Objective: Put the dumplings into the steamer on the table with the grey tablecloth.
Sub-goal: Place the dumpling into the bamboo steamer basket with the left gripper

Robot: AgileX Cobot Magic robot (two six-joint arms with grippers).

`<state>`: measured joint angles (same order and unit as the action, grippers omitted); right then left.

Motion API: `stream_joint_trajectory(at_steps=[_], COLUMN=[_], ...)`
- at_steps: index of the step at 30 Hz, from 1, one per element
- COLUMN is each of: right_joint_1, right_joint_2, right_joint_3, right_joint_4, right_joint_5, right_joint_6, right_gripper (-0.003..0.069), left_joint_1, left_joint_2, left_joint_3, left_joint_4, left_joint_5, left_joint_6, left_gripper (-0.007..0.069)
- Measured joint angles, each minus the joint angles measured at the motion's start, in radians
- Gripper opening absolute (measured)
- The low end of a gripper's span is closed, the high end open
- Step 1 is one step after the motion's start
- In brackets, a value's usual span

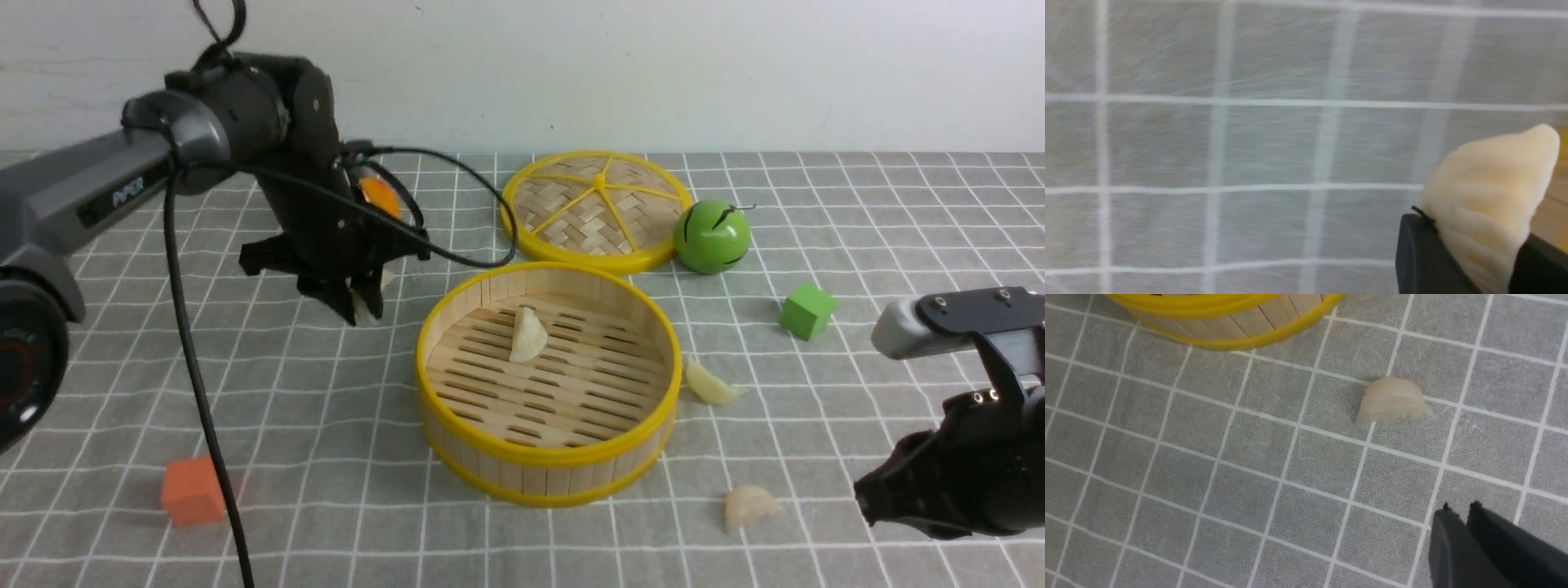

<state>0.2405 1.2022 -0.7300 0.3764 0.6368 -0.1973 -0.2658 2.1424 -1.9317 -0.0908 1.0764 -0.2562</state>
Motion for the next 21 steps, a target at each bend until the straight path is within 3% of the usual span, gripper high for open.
stream_joint_trajectory(at_steps=[5, 8, 18, 21], right_joint_1=[0.0, 0.0, 0.0, 0.0], right_joint_2=[0.031, 0.043, 0.053, 0.053], right_joint_3=[0.0, 0.0, 0.0, 0.0], right_joint_4=[0.021, 0.032, 0.035, 0.035], right_joint_5=[-0.013, -0.015, -0.014, -0.01], right_joint_6=[0.0, 0.0, 0.0, 0.0], right_gripper=[0.0062, 0.0062, 0.0067, 0.0071], left_joint_1=[-0.123, -0.192, -0.269, -0.269], left_joint_2=[-0.075, -0.032, 0.12, 0.124], left_joint_3=[-0.003, -0.003, -0.001, -0.001], left_joint_4=[-0.211, -0.241, -0.153, -0.164], left_joint_5=[-0.024, -0.06, -0.263, -0.291], left_joint_6=[0.21, 0.247, 0.159, 0.153], left_gripper=[0.0166, 0.0166, 0.0167, 0.0227])
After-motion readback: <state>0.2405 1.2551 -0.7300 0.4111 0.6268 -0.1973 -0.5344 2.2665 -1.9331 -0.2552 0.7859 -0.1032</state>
